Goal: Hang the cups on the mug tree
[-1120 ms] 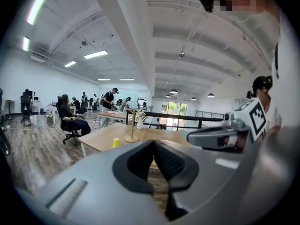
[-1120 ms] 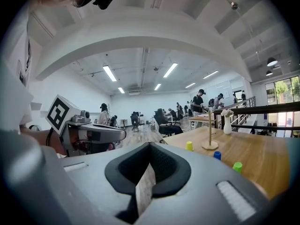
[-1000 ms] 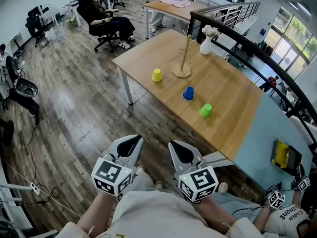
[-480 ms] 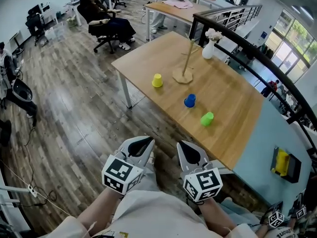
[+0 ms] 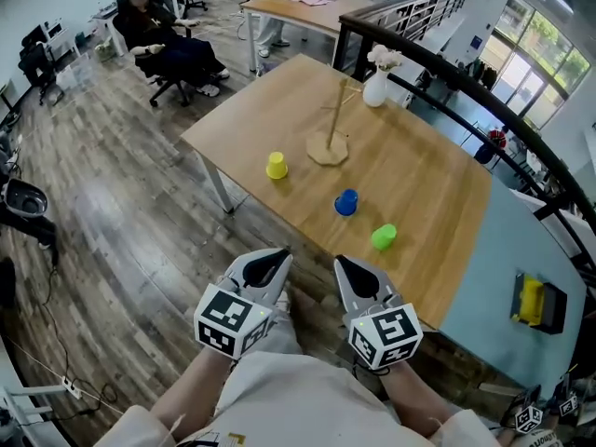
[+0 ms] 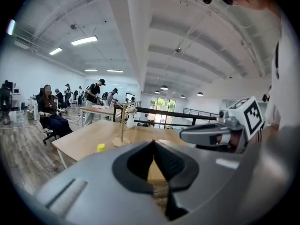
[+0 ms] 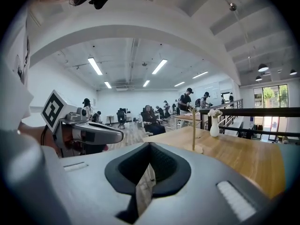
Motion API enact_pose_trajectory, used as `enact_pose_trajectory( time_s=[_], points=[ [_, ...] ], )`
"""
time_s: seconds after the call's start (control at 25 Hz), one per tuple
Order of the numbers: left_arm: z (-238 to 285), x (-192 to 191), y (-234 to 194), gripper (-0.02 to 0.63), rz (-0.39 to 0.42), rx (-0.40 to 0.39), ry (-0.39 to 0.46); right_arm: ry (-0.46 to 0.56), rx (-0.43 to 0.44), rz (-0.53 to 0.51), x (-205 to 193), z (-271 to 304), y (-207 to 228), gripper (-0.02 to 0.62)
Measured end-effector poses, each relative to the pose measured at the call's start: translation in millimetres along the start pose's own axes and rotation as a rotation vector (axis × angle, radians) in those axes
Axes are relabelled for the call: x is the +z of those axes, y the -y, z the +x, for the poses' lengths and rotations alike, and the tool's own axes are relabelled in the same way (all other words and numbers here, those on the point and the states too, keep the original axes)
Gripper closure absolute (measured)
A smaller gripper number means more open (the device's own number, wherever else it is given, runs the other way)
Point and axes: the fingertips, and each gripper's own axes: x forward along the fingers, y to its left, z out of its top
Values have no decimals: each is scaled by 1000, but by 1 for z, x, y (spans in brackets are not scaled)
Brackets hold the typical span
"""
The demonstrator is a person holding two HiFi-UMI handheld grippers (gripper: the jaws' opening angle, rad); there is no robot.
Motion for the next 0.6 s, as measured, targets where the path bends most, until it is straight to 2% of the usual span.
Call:
enact_pose_trajectory(
  time_s=[0.6],
  points=[
    [110, 44, -99, 604, 12, -129, -65, 8, -88, 52, 52, 125, 76, 597]
  ],
)
